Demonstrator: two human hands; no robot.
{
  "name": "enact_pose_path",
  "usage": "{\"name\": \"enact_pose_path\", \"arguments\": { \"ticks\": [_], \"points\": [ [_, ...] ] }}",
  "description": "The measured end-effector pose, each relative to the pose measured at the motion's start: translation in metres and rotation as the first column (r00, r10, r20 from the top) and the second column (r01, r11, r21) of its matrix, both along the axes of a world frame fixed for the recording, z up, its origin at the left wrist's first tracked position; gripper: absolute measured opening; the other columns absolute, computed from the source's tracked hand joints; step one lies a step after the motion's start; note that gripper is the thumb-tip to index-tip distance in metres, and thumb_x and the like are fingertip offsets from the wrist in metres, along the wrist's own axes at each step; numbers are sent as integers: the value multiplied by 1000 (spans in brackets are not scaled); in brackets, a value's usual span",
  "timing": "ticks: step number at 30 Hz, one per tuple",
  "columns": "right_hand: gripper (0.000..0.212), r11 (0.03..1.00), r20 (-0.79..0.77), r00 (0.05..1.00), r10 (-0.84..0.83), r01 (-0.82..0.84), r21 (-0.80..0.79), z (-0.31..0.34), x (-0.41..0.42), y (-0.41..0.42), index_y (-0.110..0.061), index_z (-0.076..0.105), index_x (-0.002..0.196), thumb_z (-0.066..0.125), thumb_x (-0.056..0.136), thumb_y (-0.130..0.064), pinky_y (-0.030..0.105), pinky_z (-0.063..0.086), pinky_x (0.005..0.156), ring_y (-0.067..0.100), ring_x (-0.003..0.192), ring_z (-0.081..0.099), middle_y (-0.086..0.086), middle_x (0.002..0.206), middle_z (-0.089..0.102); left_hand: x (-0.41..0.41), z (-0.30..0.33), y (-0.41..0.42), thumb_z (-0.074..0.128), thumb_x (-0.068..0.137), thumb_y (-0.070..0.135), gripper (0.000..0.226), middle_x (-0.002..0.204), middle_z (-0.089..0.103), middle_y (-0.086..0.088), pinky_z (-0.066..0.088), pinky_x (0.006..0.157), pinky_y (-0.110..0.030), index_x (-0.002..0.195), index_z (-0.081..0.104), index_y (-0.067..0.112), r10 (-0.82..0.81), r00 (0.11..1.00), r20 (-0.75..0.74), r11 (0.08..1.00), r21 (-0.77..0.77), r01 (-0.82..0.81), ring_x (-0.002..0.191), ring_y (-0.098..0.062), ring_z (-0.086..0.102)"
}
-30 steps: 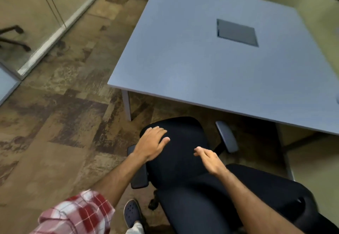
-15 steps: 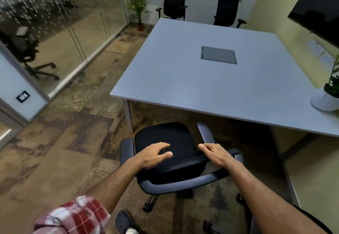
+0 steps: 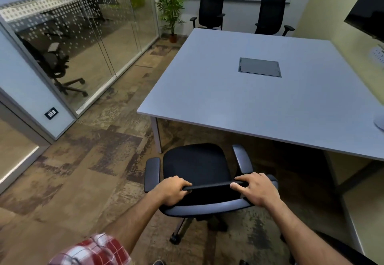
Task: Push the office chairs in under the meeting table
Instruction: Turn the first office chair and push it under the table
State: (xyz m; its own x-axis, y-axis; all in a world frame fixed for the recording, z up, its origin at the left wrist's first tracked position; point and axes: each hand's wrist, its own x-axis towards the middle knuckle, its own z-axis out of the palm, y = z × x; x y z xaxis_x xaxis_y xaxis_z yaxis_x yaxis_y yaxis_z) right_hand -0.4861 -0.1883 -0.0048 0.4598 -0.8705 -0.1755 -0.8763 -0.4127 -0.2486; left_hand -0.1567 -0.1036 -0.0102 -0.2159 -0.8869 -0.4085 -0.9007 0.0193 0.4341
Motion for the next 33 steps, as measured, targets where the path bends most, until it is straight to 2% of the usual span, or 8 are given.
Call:
{"name": "enact_pose_path", "arguments": {
  "ticks": [2,4,13,19,25,30,33],
  "points": [
    [81,1000,14,1000,-19,19,-25,1,3,0,-41,69,123,24,79,-92,35,40,100,9,114,59,-13,121,71,3,0,-3,47,96,36,38,114,72,8,47,79,-32,129,64,37,-20,1000,1,1000,-14,20,98,-18,65],
    [82,998,20,999,-39,40,-44,0,6,-6,-39,70,122,25,78,-92,35,41,99,11,113,60,-12,119,72,6,0,-10,45,94,35,37,107,73,9,49,77,-35,124,66,39,-28,1000,-1,999,-18,28,91,-18,65],
    [81,986,9,994,-106,106,-126,-5,42,-48,-37,73,117,24,81,-90,37,43,92,11,100,63,-13,110,75,43,2,-79,51,96,37,35,117,72,13,53,85,-38,128,65,40,-66,996,63,995,-73,71,100,-16,66],
    [78,970,24,980,-199,201,-138,-5,81,-105,-37,75,111,25,81,-90,40,47,88,19,92,63,-7,98,77,81,3,-163,51,97,37,31,111,74,10,53,80,-39,121,70,36,-116,988,99,990,-66,123,93,-17,67],
    [81,938,62,949,-308,314,-145,-7,111,-168,-39,75,109,25,77,-94,41,48,86,24,96,63,-6,99,77,109,0,-256,50,98,38,29,98,73,5,50,76,-38,117,72,33,-188,974,125,981,-28,193,83,-18,65],
    [82,931,69,944,-322,329,-159,-7,130,-219,-36,75,113,27,78,-93,40,49,93,19,99,67,-8,107,77,126,2,-318,51,98,36,32,106,74,10,52,84,-39,124,70,36,-227,967,120,973,-23,231,89,-13,67],
    [85,931,52,942,-331,336,-145,-7,136,-250,-34,75,113,24,79,-93,41,48,92,19,99,67,-7,107,77,134,3,-354,52,98,33,32,110,73,10,50,82,-36,125,69,35,-234,966,113,972,-6,236,88,-9,65]
  ]
}}
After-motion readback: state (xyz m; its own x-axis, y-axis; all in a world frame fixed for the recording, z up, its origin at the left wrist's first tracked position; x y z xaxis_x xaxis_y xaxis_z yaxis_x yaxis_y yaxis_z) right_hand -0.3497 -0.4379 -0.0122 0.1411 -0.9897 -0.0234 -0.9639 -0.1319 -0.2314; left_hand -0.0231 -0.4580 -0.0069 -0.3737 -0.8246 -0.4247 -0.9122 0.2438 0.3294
